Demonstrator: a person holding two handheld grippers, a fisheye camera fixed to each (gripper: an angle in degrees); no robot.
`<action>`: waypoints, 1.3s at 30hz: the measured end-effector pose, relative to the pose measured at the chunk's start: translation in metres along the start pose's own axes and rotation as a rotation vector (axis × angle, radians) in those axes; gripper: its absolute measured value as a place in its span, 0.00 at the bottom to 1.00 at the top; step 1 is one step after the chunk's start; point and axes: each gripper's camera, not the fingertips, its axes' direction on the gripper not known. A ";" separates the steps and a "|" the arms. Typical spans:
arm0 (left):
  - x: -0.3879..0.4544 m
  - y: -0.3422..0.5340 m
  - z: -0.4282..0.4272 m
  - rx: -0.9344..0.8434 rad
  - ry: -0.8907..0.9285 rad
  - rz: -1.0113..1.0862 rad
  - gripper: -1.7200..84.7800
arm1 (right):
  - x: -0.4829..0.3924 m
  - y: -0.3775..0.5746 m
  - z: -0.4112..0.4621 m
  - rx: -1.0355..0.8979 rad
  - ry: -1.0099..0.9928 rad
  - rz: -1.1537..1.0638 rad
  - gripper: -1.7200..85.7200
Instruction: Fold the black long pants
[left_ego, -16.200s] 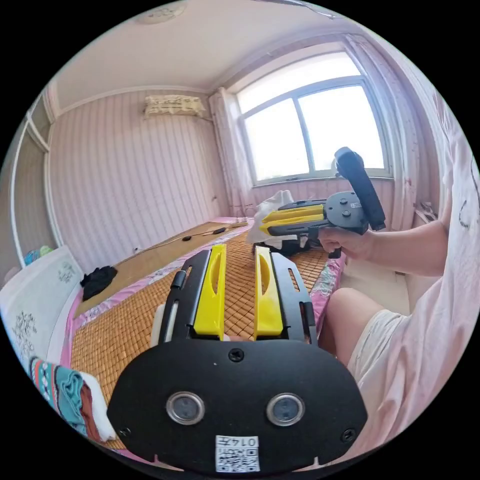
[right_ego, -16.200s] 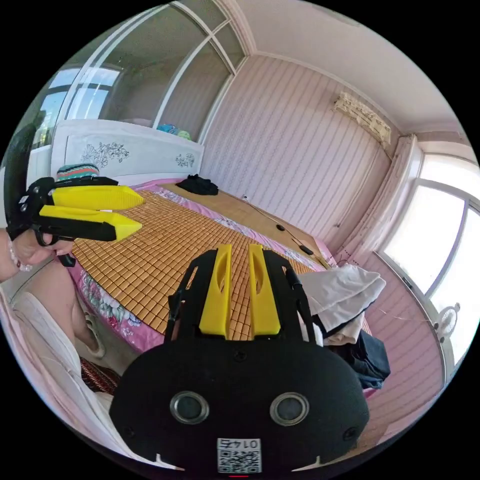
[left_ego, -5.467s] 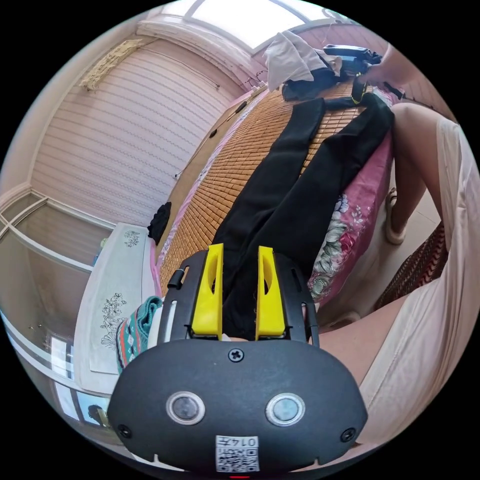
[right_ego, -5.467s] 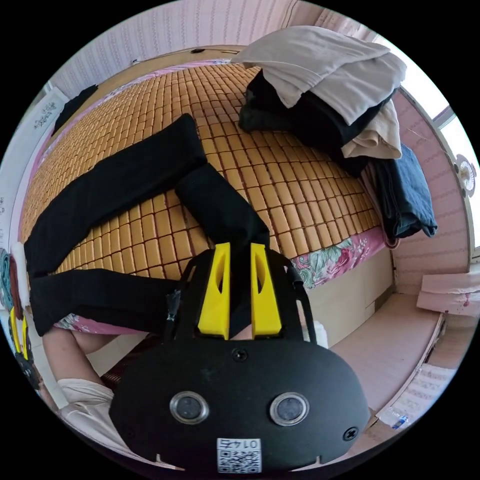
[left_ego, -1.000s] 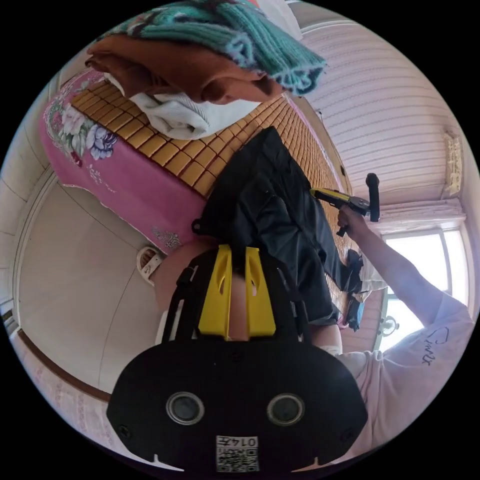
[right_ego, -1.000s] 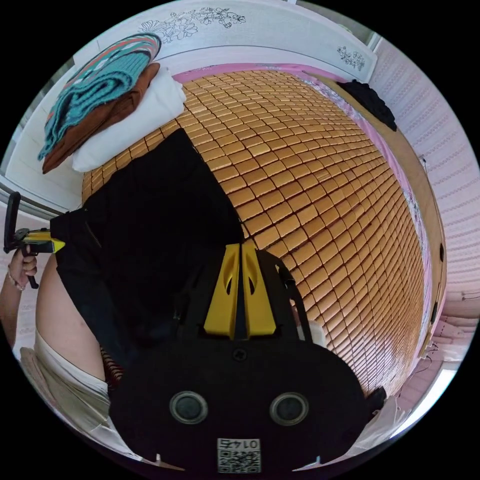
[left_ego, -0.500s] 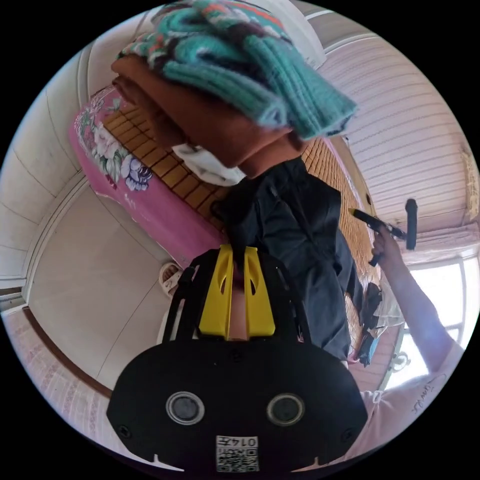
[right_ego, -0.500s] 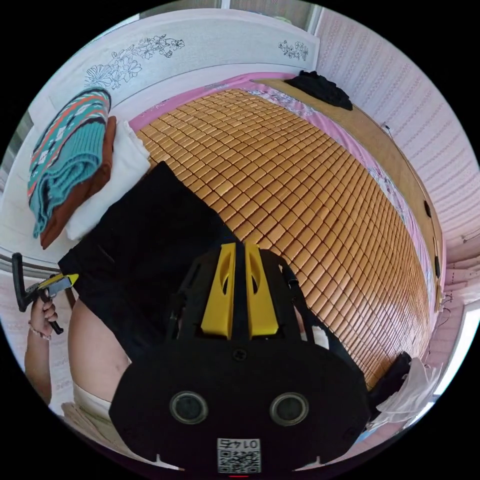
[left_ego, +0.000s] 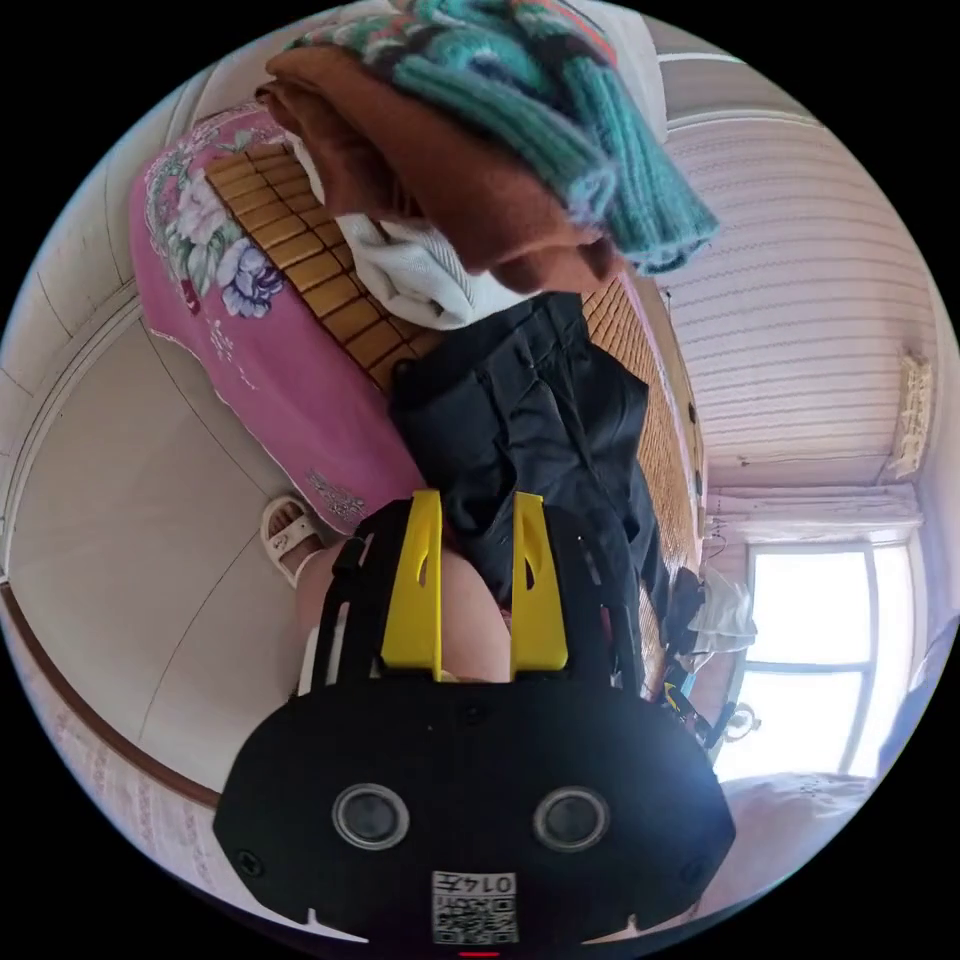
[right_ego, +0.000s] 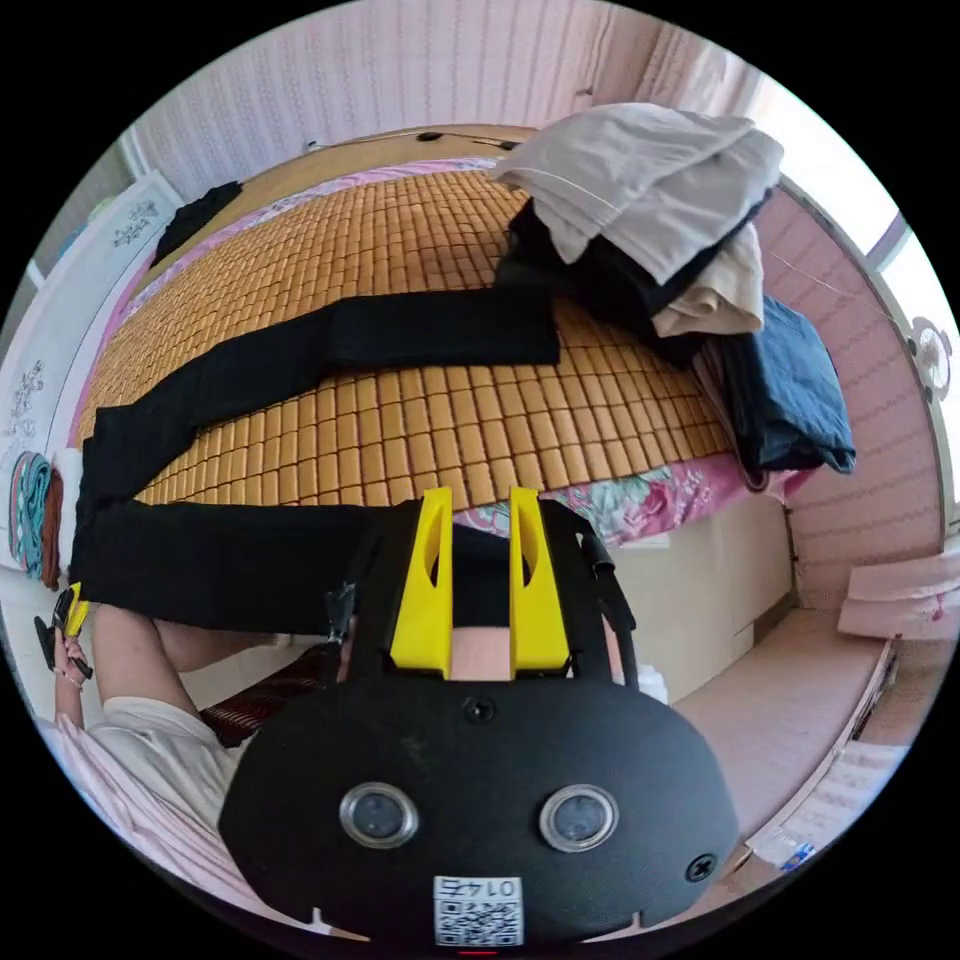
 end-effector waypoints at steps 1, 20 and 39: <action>0.004 -0.004 0.007 -0.048 -0.017 0.004 0.13 | 0.017 0.011 -0.003 0.000 0.013 0.013 0.13; 0.045 -0.018 -0.004 -0.026 -0.062 0.032 0.05 | 0.254 0.098 0.002 -0.043 -0.338 0.481 0.14; 0.052 -0.020 -0.003 -0.016 -0.055 0.013 0.06 | 0.439 0.152 0.001 0.014 -0.793 0.842 0.04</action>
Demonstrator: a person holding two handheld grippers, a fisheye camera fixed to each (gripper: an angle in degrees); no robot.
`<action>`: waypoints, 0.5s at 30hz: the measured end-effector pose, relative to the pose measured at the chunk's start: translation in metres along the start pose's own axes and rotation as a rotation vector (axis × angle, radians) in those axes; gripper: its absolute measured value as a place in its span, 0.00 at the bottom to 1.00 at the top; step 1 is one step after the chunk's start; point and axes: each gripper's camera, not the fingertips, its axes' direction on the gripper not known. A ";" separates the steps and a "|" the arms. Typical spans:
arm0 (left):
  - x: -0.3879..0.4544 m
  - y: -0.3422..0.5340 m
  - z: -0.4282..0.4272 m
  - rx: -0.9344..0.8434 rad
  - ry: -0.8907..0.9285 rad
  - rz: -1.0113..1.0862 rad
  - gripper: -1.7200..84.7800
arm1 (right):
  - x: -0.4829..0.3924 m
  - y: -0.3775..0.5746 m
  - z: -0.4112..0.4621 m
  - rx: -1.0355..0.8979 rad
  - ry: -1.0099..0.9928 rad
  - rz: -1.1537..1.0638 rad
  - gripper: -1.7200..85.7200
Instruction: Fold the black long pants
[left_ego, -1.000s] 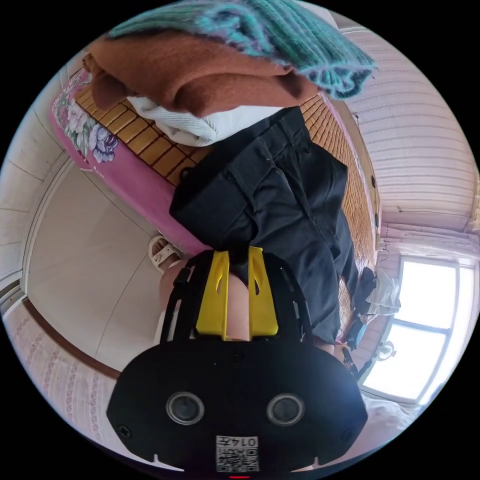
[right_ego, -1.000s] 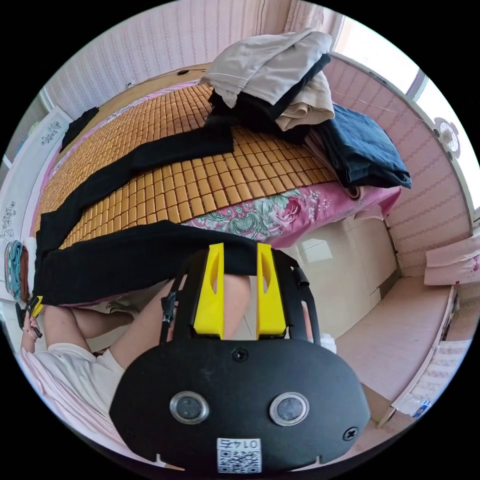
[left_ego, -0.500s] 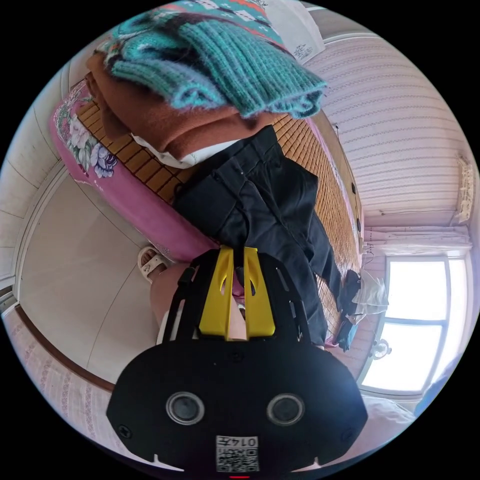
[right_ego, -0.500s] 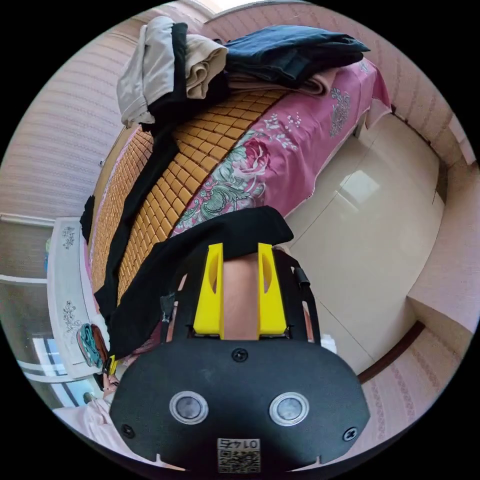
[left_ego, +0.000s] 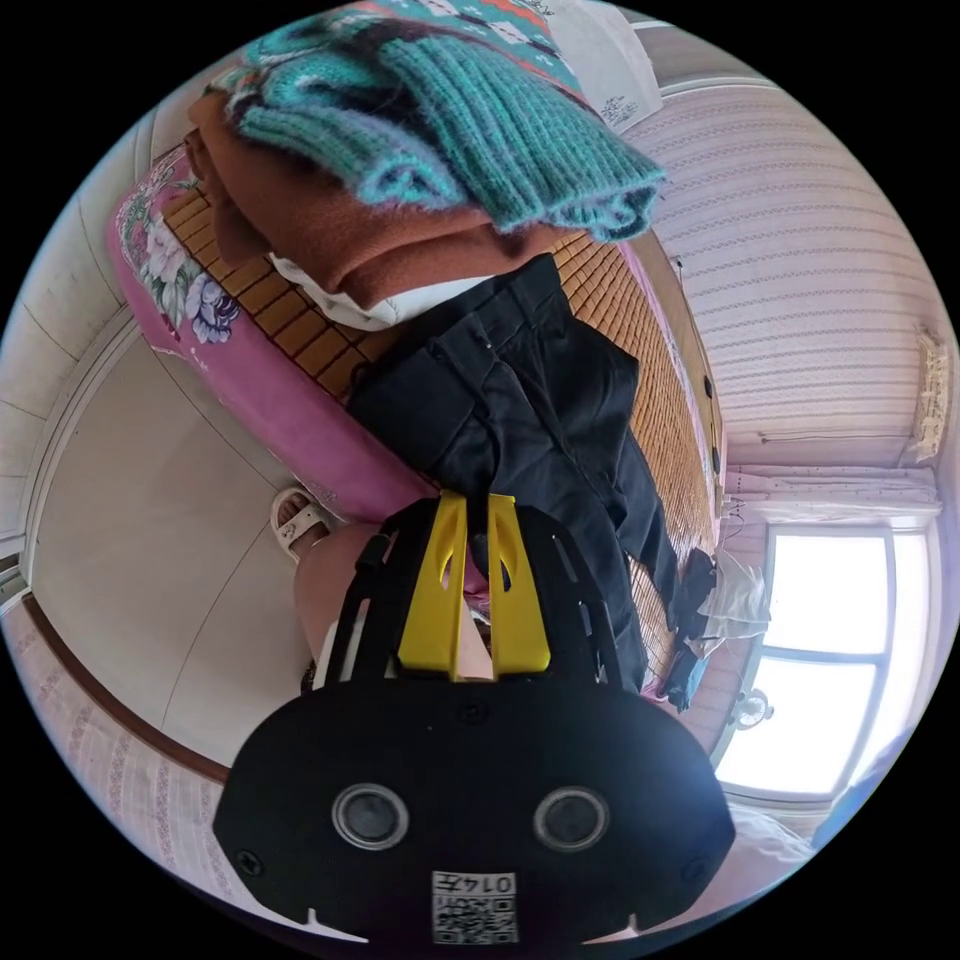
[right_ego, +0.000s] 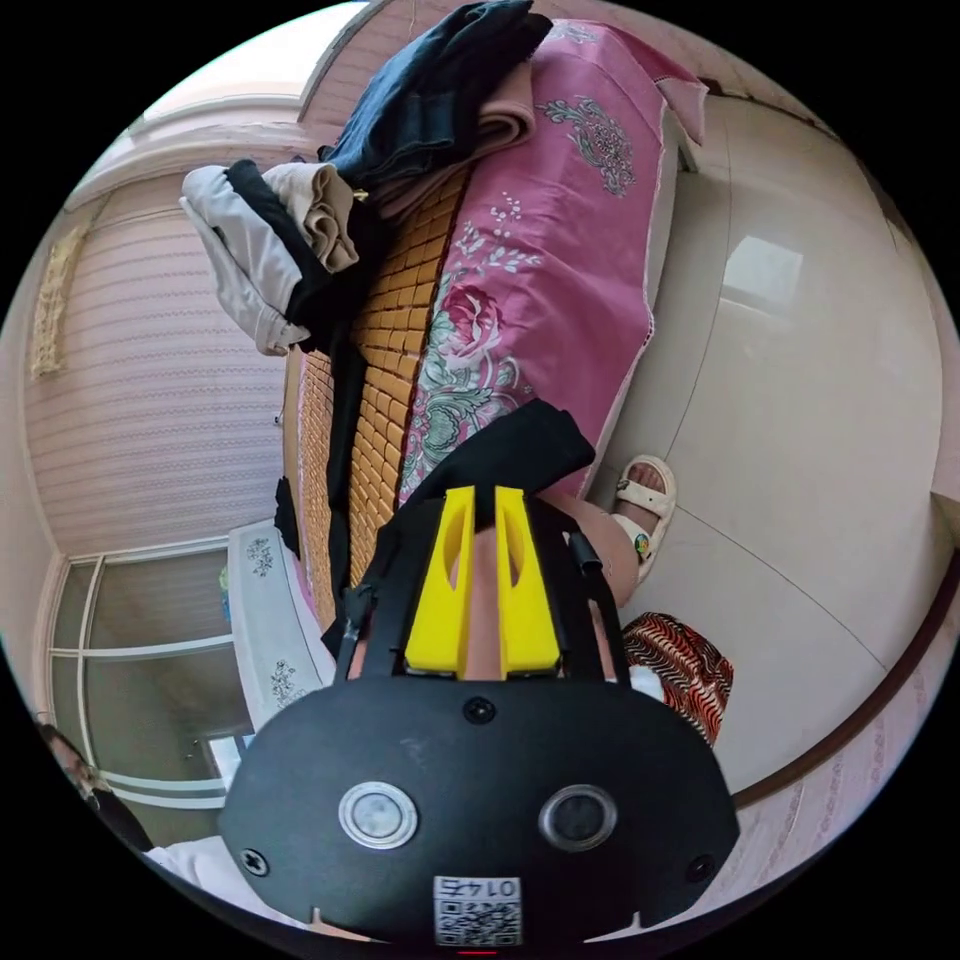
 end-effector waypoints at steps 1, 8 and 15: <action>0.001 0.000 0.000 -0.001 -0.002 0.004 0.06 | 0.000 -0.003 -0.005 0.001 0.006 -0.015 0.03; 0.003 0.000 0.000 -0.001 -0.015 0.010 0.06 | -0.008 -0.019 -0.021 -0.025 0.133 -0.117 0.01; 0.001 0.002 0.001 0.000 -0.017 0.001 0.06 | -0.013 -0.031 -0.033 -0.040 0.333 -0.158 0.07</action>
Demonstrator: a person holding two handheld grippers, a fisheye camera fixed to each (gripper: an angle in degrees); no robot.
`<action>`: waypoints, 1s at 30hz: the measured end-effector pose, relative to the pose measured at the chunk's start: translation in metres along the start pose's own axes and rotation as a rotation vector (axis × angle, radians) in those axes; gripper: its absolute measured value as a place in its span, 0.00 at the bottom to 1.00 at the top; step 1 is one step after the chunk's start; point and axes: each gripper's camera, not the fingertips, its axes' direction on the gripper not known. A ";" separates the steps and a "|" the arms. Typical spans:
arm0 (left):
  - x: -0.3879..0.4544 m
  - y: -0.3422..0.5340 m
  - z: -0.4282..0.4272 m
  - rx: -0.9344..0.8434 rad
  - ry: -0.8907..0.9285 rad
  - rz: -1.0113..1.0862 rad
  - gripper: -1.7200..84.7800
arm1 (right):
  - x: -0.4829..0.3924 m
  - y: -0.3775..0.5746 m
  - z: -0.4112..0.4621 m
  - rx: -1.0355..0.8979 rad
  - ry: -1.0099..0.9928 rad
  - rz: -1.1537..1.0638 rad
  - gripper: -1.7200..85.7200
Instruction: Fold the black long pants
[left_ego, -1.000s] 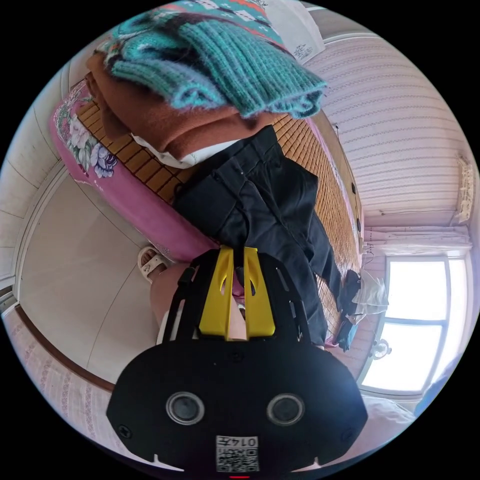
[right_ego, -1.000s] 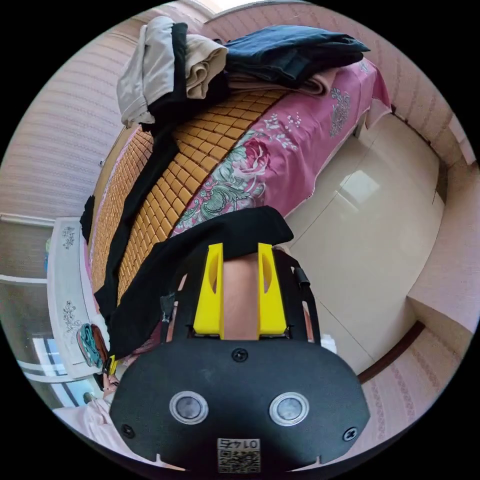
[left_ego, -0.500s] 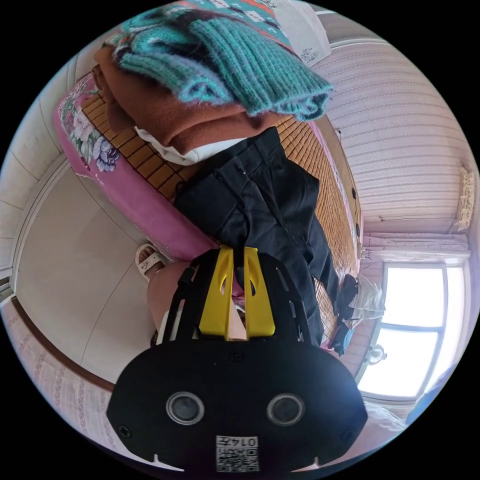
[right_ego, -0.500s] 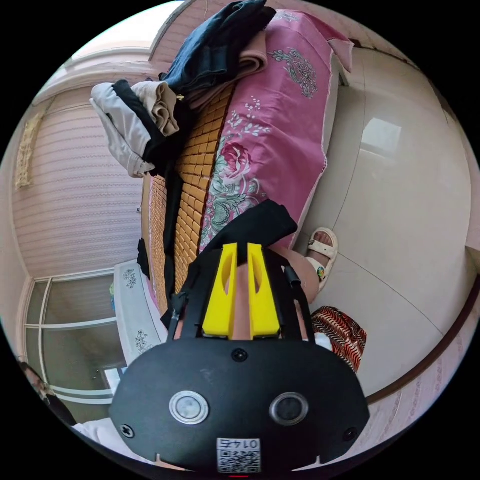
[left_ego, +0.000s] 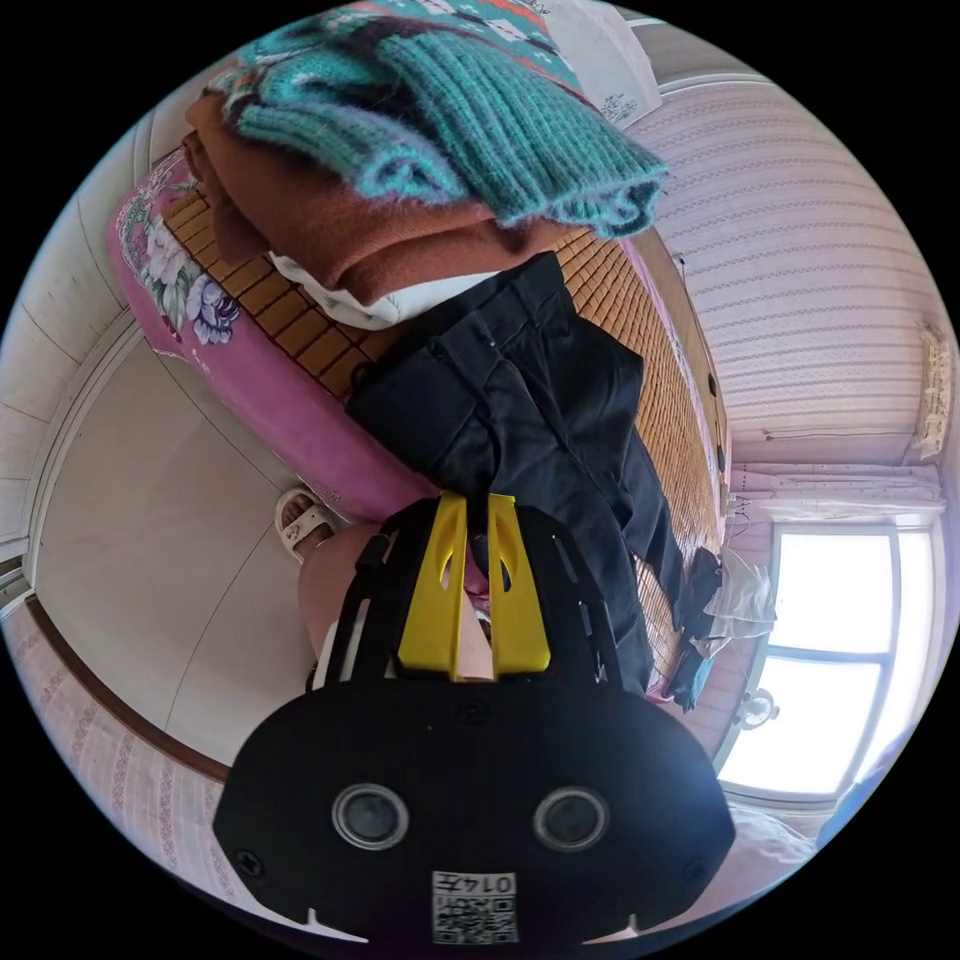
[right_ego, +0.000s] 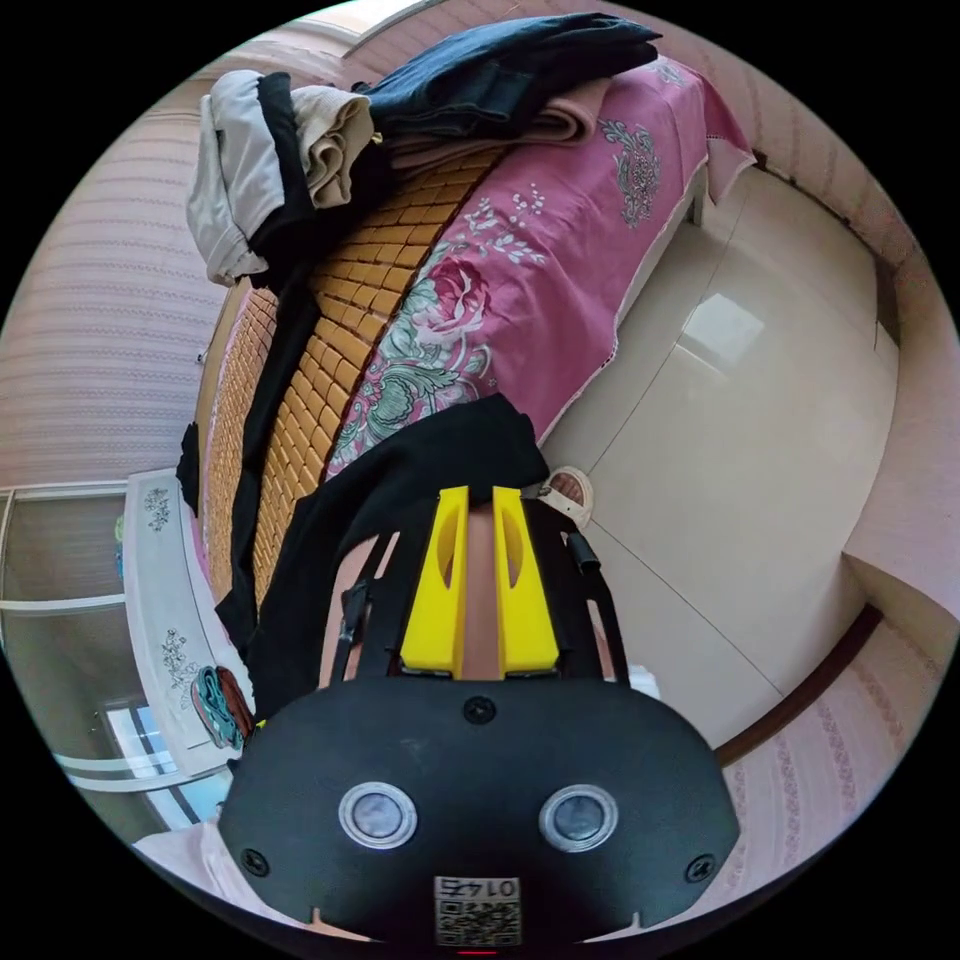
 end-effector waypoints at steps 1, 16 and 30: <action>0.000 0.000 0.000 0.000 0.000 -0.003 0.06 | 0.002 -0.002 -0.001 -0.007 -0.007 0.002 0.07; -0.002 0.008 -0.002 0.001 0.008 -0.015 0.06 | 0.051 -0.018 -0.020 0.019 -0.260 0.227 0.15; 0.011 0.022 -0.019 0.029 0.079 0.065 0.03 | 0.019 -0.016 -0.080 0.186 -0.557 0.010 0.02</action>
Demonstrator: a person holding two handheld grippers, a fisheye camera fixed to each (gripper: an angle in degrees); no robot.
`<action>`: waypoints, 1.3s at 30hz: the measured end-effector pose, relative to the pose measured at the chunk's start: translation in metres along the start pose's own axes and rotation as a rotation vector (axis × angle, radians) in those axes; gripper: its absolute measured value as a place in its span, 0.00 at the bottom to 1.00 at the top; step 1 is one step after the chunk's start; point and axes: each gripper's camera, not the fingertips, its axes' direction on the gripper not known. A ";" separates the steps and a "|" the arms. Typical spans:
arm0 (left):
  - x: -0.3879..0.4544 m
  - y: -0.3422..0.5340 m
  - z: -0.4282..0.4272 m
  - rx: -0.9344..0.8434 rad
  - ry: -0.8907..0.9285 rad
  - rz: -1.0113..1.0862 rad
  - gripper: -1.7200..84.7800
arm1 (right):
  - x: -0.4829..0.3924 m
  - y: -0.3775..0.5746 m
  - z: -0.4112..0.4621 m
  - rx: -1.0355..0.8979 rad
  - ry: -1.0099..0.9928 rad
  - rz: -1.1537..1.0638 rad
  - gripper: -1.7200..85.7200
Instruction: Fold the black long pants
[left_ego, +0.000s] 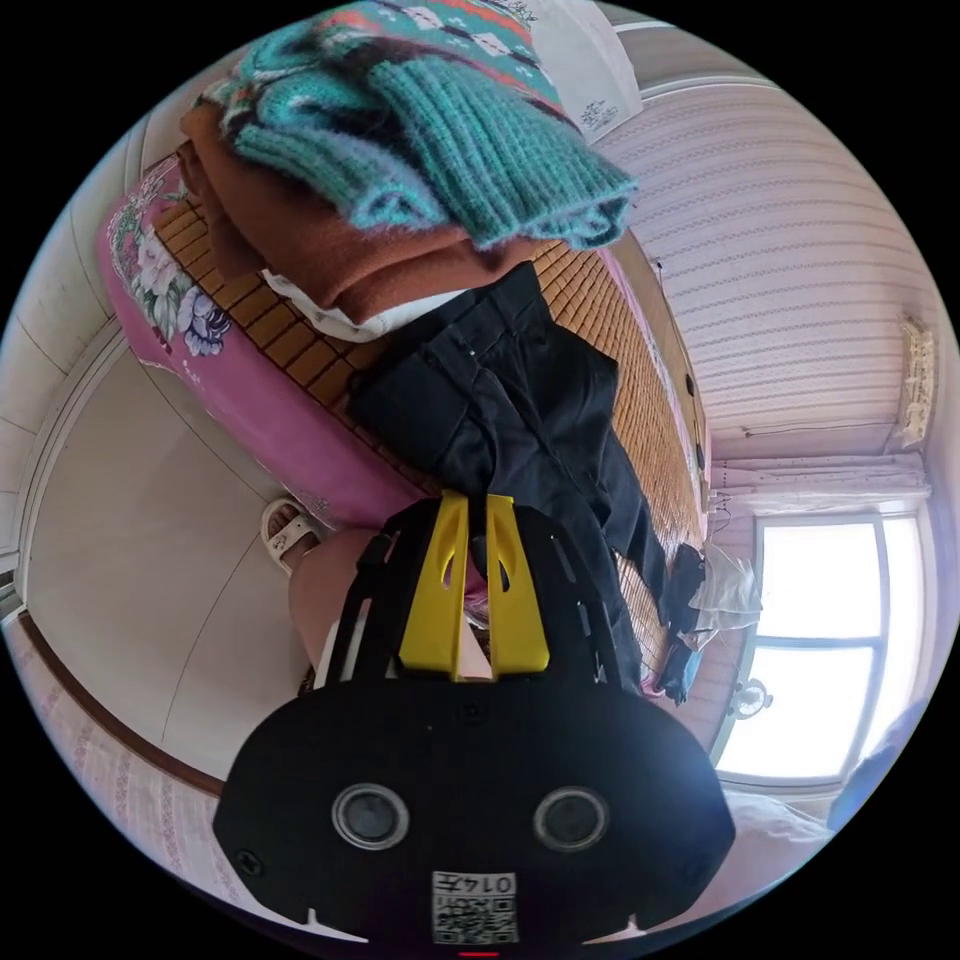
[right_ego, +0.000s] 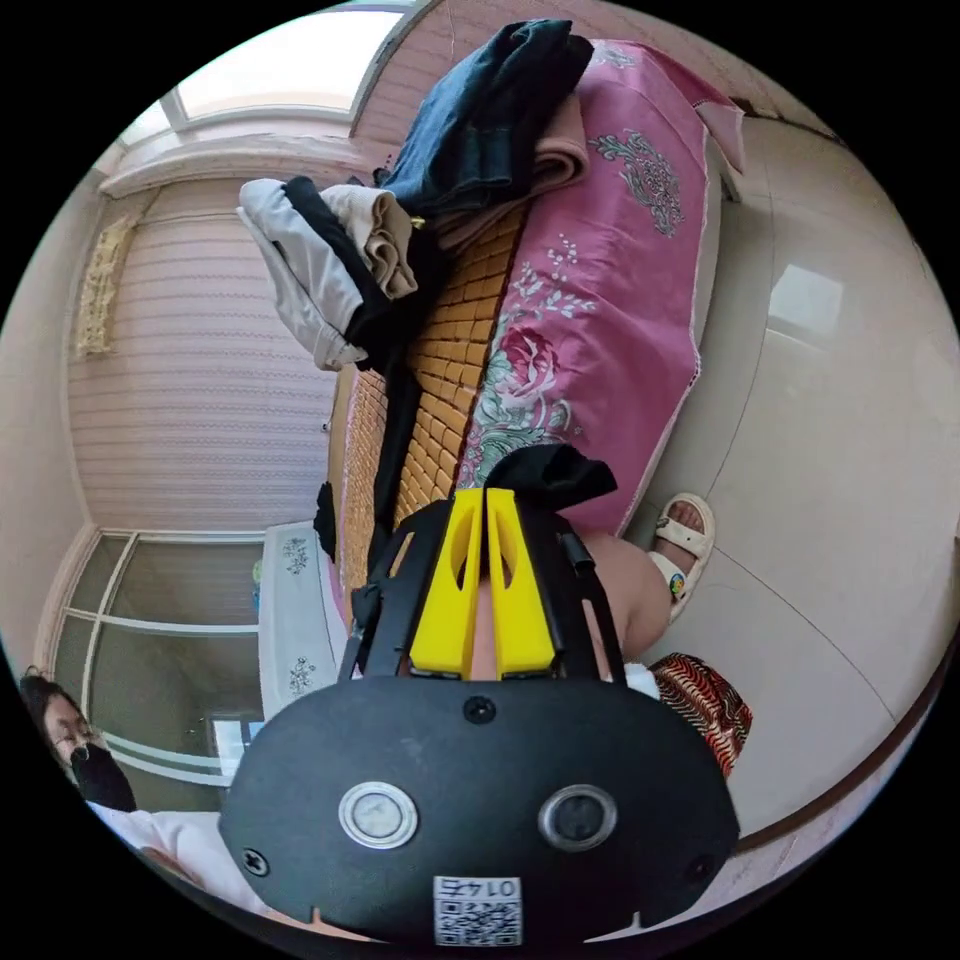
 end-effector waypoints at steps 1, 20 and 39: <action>0.007 0.001 -0.008 0.010 0.014 0.039 0.03 | -0.017 0.002 -0.009 0.008 -0.002 -0.088 0.02; 0.016 0.030 -0.002 0.007 -0.022 0.027 0.02 | 0.001 0.033 0.074 -0.211 0.231 0.130 0.08; 0.121 0.067 -0.010 0.096 0.007 0.286 0.01 | -0.229 0.046 0.156 -0.375 0.517 -0.604 0.02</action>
